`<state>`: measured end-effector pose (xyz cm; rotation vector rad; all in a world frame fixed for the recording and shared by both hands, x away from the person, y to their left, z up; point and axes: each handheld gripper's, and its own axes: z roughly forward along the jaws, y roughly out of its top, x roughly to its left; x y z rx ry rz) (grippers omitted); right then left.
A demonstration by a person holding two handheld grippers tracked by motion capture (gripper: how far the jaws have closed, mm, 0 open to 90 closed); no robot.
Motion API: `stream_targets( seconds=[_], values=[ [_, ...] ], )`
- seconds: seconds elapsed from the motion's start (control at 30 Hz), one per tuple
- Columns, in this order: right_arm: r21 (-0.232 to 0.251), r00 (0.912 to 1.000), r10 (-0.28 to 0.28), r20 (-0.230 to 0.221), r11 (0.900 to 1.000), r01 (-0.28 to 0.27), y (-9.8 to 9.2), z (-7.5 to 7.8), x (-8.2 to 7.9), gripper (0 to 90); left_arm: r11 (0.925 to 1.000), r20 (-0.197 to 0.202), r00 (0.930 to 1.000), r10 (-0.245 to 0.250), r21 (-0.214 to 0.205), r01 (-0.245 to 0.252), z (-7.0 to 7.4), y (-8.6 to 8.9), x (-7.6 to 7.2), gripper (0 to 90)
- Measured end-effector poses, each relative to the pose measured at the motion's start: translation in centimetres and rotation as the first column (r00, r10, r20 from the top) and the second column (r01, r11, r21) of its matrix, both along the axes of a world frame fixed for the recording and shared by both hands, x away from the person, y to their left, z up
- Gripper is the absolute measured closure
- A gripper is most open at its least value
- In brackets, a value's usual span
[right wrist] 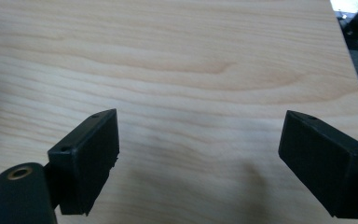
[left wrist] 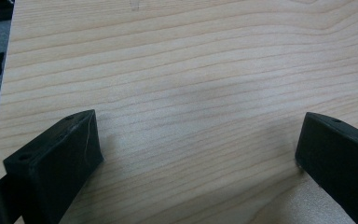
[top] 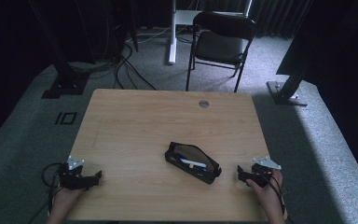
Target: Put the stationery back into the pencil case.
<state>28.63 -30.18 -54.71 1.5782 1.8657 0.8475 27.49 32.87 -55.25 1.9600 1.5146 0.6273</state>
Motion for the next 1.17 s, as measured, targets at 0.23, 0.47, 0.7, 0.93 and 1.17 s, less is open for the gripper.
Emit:
stream_targets(
  seconds=[0.23, 0.47, 0.7, 0.93, 1.17],
  values=[
    [-0.019, 0.9991, -0.042, -0.012, 0.9990, 0.041, -0.3, -0.5, -0.5, 12.0, 1.0000, 0.000, 1.0000, 0.000, 0.000, 0.000, 0.0, 0.0, 0.0, 0.3],
    [0.021, 0.9954, -0.084, -0.046, 0.9962, 0.085, -0.5, -1.1, -0.5, 11.7, 1.0000, 0.000, 1.0000, 0.000, 0.000, 0.000, 0.0, 0.0, 0.0, 0.3],
    [0.026, 0.9881, -0.146, -0.048, 0.9887, 0.148, -0.7, -1.1, -0.5, 11.9, 1.0000, 0.000, 1.0000, 0.000, 0.000, 0.000, 0.0, 0.0, 0.0, 0.3],
    [0.027, 0.9829, -0.177, -0.049, 0.9835, 0.179, -0.7, -1.1, -0.3, 11.8, 1.0000, 0.000, 1.0000, 0.000, 0.000, 0.000, 0.0, 0.0, 0.0, 0.2],
    [0.025, 0.9822, -0.182, -0.048, 0.9828, 0.183, -0.7, -1.1, -0.2, 11.8, 1.0000, 0.001, 1.0000, 0.006, 0.000, -0.006, 0.0, 0.0, 0.0, 0.3]
  ],
)
